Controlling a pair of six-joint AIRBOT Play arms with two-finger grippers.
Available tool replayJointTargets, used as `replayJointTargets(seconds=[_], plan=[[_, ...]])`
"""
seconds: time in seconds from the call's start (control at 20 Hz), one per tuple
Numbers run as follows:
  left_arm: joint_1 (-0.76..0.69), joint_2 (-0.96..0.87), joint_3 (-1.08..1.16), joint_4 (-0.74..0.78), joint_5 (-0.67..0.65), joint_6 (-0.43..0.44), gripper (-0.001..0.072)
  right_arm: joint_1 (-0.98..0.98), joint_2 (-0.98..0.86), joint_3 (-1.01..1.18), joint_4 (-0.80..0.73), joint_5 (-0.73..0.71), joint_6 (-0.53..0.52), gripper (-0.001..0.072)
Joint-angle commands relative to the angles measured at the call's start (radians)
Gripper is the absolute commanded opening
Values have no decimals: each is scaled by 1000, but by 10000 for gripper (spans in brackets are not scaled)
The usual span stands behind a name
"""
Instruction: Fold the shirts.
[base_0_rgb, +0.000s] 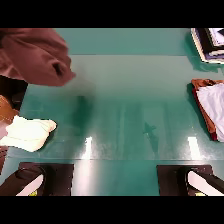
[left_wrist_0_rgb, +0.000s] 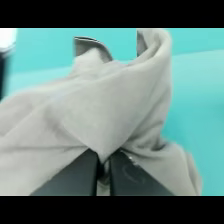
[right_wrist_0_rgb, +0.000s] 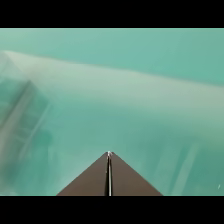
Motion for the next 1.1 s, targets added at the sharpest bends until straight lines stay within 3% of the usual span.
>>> replayJointTargets(seconds=[0.0,0.15,0.25,0.3,0.35,0.4,0.45,0.55,0.75,0.9,1.05], plan=[[-244,-79,47,-5,-74,-30,28,1,1,56,-1,-3,0,17],[-440,-263,10,-28,-128,-42,31,1,1,47,0,3,0,17],[-536,-399,-20,-126,-114,-38,44,1,1,34,-1,4,0,17],[-568,-459,-27,-186,-101,-12,326,1,1,25,-1,3,0,18],[-591,-517,-27,-235,-88,4,682,1,1,17,-1,3,0,17],[-607,-570,-27,-268,-68,11,700,1,1,7,-1,5,0,18],[-610,-605,-27,-270,-55,36,618,1,1,0,-1,6,0,17],[-582,-632,-27,-205,-53,48,605,1,1,-3,-3,14,0,17],[-370,-631,-24,-117,-107,34,605,1,1,-3,-3,14,0,18],[-181,-632,-49,-166,-86,1,605,1,0,-3,-4,14,0,18],[-48,-632,-159,-318,-1,11,605,1,0,-3,-4,14,0,18]])
